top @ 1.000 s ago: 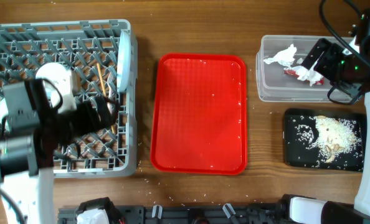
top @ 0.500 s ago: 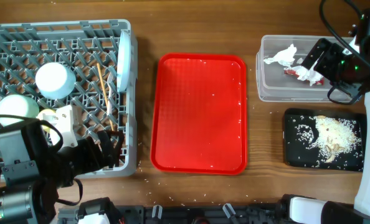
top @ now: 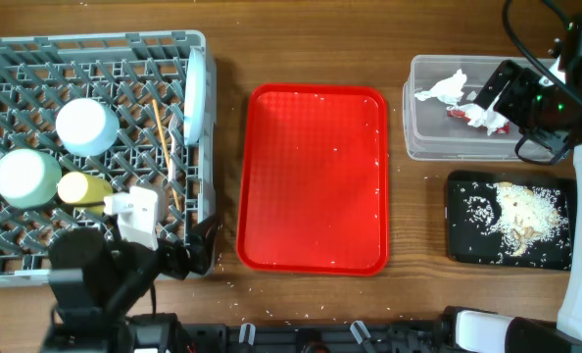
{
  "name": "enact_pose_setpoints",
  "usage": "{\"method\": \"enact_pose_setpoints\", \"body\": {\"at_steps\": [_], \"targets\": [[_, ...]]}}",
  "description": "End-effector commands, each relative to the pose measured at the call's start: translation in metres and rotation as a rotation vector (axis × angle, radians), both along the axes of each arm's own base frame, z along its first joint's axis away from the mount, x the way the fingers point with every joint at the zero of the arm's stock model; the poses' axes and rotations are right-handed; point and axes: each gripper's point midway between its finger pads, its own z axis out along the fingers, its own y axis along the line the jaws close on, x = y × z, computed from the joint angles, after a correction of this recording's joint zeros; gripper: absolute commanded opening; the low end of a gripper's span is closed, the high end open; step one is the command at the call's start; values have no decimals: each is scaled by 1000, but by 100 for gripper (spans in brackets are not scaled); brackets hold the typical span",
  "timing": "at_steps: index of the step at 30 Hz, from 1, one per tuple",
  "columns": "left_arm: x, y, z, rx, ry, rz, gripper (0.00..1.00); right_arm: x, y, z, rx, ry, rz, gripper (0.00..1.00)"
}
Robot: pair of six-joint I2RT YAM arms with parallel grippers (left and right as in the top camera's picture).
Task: Sort waste into correct bins and load items into the dishwasher rack
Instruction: 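Insert the fork into the rack near the front edge and release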
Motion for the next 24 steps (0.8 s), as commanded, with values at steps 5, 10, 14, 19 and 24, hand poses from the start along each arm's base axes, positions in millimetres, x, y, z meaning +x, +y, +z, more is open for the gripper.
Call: {"method": "enact_pose_setpoints", "body": {"at_steps": [5, 10, 14, 19, 24], "targets": [[18, -1, -37, 35, -302, -20, 100, 3, -3, -1, -17, 5, 9, 100], [37, 0, -54, 38, -422, -18, 100, 3, -3, -1, -17, 5, 9, 100], [49, 25, -68, -58, -359, 185, 100, 3, -3, -1, -17, 5, 9, 100], [53, 48, -75, -125, -368, 348, 100, 3, -3, -1, -17, 5, 9, 100], [53, 57, -84, -183, -386, 411, 100, 3, -3, -1, -17, 5, 9, 100]]}}
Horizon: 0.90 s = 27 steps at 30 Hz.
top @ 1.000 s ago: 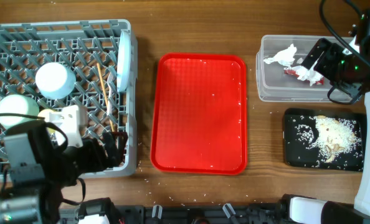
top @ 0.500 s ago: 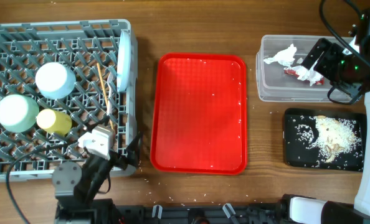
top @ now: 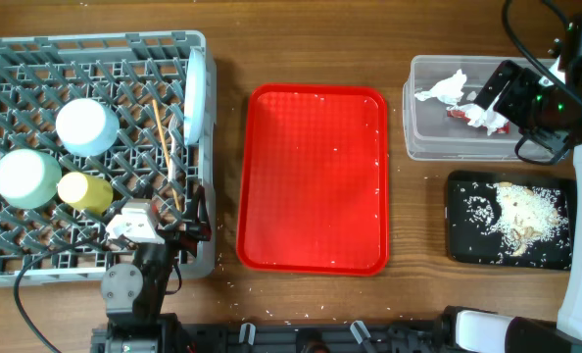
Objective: Sort waste into correct bins and load items into the dishwasher rack
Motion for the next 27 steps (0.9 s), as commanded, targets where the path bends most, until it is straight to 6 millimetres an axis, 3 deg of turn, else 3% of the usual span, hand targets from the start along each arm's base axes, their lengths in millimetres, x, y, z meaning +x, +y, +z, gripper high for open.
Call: {"method": "enact_pose_setpoints", "body": {"at_steps": [1, 5, 27], "targets": [[1, 17, -7, -104, 11, 102, 100, 2, -3, -1, -17, 6, 8, 100], [1, 30, -8, -109, 8, 177, 100, 2, -3, -1, -17, 6, 8, 100], [1, 29, -7, -71, 0, 169, 100, 2, -3, -1, -17, 6, 9, 100]]}}
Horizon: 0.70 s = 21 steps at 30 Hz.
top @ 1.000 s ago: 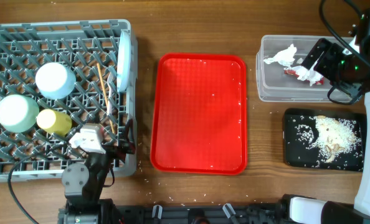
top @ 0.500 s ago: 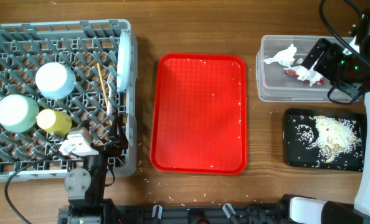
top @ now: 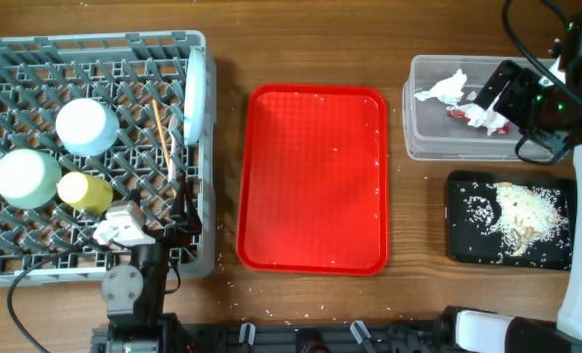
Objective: Sort waste into correct bins and load items into the dishwasher rack
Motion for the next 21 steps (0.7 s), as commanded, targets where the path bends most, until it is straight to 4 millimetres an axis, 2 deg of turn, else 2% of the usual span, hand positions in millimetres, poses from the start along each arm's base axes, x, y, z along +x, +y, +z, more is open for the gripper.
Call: {"method": "enact_pose_setpoints", "body": {"at_steps": [1, 4, 7, 12, 14, 16, 19, 21], "targets": [[0, 4, -2, 18, -1, 20, 100, 2, -3, -1, -17, 6, 9, 100], [0, 4, -2, 18, -1, 20, 100, 2, -3, -1, -17, 4, 8, 100], [0, 4, -2, 18, -1, 20, 100, -5, -2, 11, -23, -35, 8, 100], [0, 4, -2, 18, -1, 20, 100, -45, 3, 66, -83, -219, 42, 100], [0, 4, -2, 18, -1, 20, 100, -58, 10, 90, -71, -379, 43, 100], [0, 4, -2, 18, -1, 20, 100, -73, 22, 102, -57, -528, 80, 100], [0, 4, -2, 18, -1, 20, 100, -93, 39, 103, -38, -737, 147, 100], [0, 4, -2, 18, -1, 20, 100, -103, 45, 91, -39, -829, 173, 100]]}}
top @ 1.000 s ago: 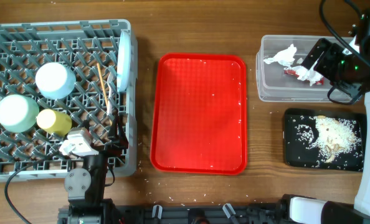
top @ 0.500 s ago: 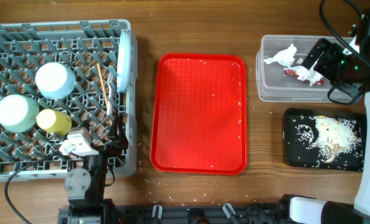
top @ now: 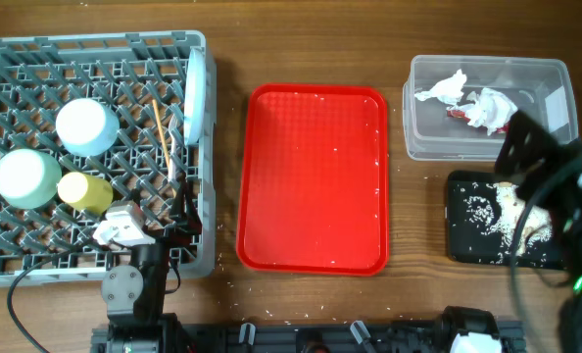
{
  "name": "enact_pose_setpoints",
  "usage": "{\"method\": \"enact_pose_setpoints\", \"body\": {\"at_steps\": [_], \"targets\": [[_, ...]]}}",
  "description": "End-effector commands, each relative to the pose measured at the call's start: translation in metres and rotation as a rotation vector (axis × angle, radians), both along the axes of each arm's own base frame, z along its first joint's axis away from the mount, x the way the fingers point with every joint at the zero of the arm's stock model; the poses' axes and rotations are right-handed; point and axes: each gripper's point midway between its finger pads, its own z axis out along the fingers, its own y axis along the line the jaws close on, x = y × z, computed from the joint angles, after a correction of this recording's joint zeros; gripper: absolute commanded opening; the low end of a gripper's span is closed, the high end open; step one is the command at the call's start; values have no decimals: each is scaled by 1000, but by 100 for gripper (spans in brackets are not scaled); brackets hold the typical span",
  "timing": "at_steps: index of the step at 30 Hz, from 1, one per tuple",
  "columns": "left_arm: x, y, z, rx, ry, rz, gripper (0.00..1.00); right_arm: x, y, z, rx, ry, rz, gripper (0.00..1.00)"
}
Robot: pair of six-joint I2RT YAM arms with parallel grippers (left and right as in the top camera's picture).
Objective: Sort waste into correct bins and load items into the dishwasher rack
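Note:
The grey dishwasher rack (top: 36, 257) at the left holds a light blue cup (top: 85, 126), a white cup (top: 24, 176), a yellow cup (top: 83, 190), chopsticks (top: 162, 132) and a pale plate (top: 195, 93) standing on edge. My left gripper (top: 187, 216) sits low over the rack's near right corner, fingers slightly apart with nothing seen between them. The right gripper (top: 514, 147) hangs over the far edge of the black bin (top: 460, 221) of rice; its fingers are not clear. The clear bin (top: 556, 93) holds crumpled tissue and a red scrap.
A red tray (top: 313, 176) with only scattered grains lies in the middle of the wooden table. The right arm's body and cables cover the black bin's right part. Loose grains dot the table near the front edge.
The right arm has left the clear bin and now stands nearer, over the black bin. The left arm and everything in the rack have stayed put.
At first my left gripper was off the rack's near right corner, with the right gripper over the clear bin. The left arm then drew in to the rack's corner and stayed. The right arm held still until now, when it is over the black bin.

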Motion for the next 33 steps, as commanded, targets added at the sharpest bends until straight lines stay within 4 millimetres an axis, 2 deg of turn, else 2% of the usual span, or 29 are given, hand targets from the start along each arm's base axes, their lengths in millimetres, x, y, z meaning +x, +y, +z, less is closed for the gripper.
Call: {"method": "enact_pose_setpoints", "body": {"at_steps": [1, 5, 6, 8, 11, 14, 22, 29, 33], "targets": [[0, 4, -3, 17, 0, 19, 100, -14, 18, -31, 9, -97, 93, 100], [0, 4, -3, 17, 0, 19, 100, -20, 23, -76, 9, -157, 112, 100], [0, 4, -3, 17, 0, 19, 100, -19, 25, -96, 13, -161, 128, 100], [0, 4, -3, 17, 0, 19, 100, -12, 31, -120, 19, -173, 167, 100], [0, 4, -3, 17, 0, 19, 100, -1, 38, -148, 26, -192, 216, 100], [0, 4, -3, 17, 0, 19, 100, 3, 37, -163, 19, -223, 217, 100], [0, 4, -3, 17, 0, 20, 100, 3, 37, -176, -3, -386, 217, 100], [0, 4, -3, 17, 0, 19, 100, 10, 36, -200, -15, -391, 199, 100], [0, 4, -3, 17, 0, 20, 100, 9, 51, -206, -191, -381, 271, 100]]}}
